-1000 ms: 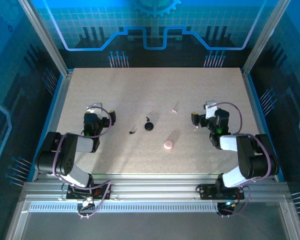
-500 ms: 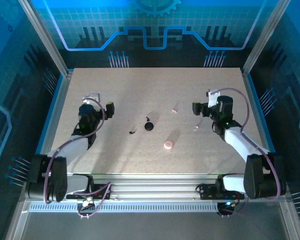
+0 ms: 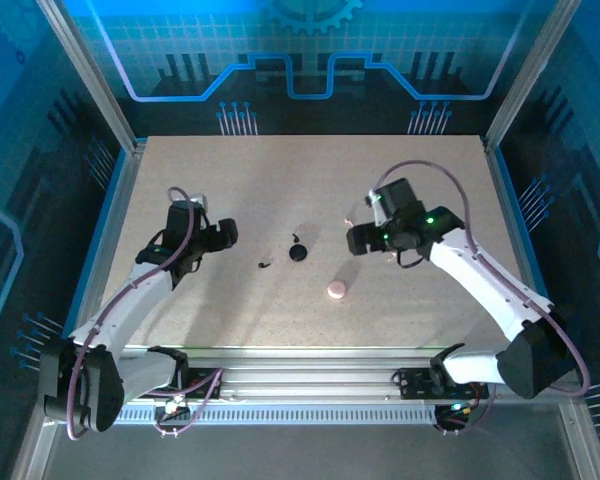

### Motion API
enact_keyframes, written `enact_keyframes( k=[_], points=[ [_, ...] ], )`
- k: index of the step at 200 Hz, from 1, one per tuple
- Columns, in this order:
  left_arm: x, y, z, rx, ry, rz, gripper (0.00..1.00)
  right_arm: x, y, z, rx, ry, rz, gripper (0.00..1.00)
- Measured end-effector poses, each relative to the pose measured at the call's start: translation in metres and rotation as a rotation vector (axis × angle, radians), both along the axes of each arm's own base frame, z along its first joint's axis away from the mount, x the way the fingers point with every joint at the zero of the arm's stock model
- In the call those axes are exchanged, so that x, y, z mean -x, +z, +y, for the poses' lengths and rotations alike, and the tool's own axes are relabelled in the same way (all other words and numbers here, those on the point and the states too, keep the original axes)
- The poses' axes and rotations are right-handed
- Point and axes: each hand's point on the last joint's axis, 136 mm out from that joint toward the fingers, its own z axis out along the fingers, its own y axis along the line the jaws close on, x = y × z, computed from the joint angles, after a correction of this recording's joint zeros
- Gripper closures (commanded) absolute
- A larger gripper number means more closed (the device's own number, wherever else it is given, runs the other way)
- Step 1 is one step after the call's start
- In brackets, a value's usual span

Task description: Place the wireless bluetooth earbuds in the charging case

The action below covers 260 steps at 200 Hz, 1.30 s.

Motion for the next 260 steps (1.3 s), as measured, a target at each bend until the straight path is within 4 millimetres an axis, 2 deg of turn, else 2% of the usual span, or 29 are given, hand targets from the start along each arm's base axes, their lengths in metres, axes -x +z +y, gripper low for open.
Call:
enact_keyframes(
  k=[27, 41, 67, 106, 132, 185, 260],
  points=[
    [0.015, -0.017, 0.006, 0.001, 0.040, 0.069, 0.08, 0.044, -0.031, 0.027, 0.001, -0.009, 0.194, 0.21],
    [0.020, -0.022, 0.008, -0.003, 0.054, 0.096, 0.07, 0.062, -0.047, 0.040, 0.014, -0.024, 0.276, 0.27],
    [0.024, -0.025, 0.010, -0.010, 0.062, 0.113, 0.07, 0.074, -0.071, 0.052, 0.049, -0.073, 0.368, 0.27],
    [0.025, -0.026, 0.010, -0.010, 0.062, 0.124, 0.06, 0.075, -0.109, 0.055, 0.109, -0.141, 0.469, 0.27],
    [0.026, -0.027, 0.008, -0.002, 0.053, 0.129, 0.06, 0.070, -0.127, 0.061, 0.142, -0.152, 0.511, 0.29],
    [0.029, -0.022, 0.003, 0.021, 0.032, 0.121, 0.06, 0.056, -0.141, 0.076, 0.164, -0.144, 0.520, 0.33],
    [0.031, -0.018, 0.002, 0.026, 0.024, 0.111, 0.05, 0.048, -0.156, 0.077, 0.200, -0.139, 0.510, 0.39]
  ],
)
